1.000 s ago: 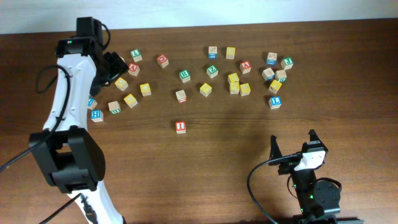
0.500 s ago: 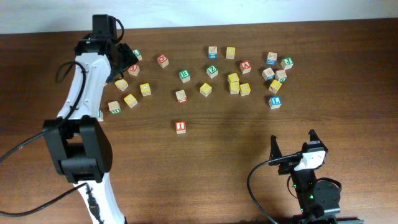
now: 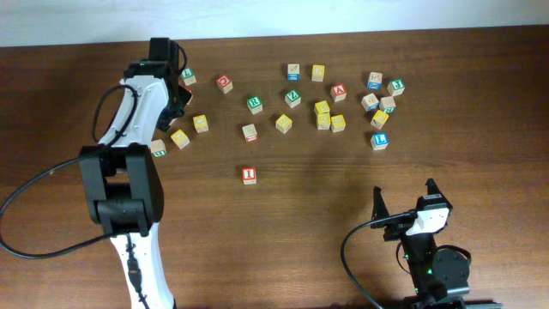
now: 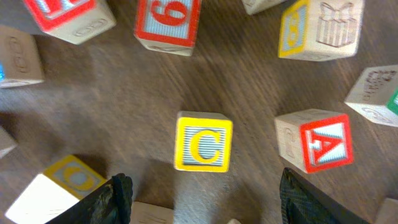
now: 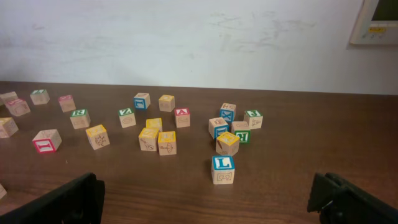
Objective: Spell out ICRA
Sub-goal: 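Lower the left gripper and grasp the yellow C block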
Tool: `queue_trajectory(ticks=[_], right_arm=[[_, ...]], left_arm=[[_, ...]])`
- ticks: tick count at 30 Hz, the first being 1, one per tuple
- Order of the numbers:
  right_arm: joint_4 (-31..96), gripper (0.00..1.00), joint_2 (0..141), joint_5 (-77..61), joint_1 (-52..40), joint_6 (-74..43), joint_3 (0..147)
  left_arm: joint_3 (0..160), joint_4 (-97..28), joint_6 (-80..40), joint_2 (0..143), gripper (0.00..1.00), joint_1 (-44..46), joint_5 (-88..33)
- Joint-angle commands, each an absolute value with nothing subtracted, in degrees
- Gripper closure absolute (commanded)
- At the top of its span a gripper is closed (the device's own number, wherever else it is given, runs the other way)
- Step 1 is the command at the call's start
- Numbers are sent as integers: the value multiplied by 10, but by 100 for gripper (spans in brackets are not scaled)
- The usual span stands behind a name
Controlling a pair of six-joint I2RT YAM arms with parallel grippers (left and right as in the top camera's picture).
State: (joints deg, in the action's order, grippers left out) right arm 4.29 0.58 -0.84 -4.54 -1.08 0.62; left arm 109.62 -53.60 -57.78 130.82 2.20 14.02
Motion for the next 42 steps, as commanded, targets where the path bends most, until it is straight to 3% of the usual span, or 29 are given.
queue_trajectory(ticks=[1,10,12,15,16,23,26,38,42], right_arm=[[47,2,2,-4,-49,-9,3],[47,2,2,-4,-49,-9,3],[47,2,2,-4,-49,-9,3],[47,2,2,-4,-49,-9,3],[47,2,2,-4,-49,-9,3],[47,2,2,-4,-49,-9,3],[47,2,2,-4,-49,-9,3],[47,2,2,-4,-49,-9,3],[47,2,2,-4,-49,-9,3]], left_arm=[[1099,-547,-582,1326,36,9,177],[1099,-484,-500,1357,37,-6,133],[1099,-482,-500,1358,41,-6,129],[1099,-482,-500,1358,59,-6,128],[1099,-482,-500,1358,60,-6,128],[1099,-481,-500,1362,57,-6,129],[1099,-480,-500,1362,68,-6,128],[1107,-481,-500,1351,75,-6,127],[1109,-481,-500,1327,73,-6,127]])
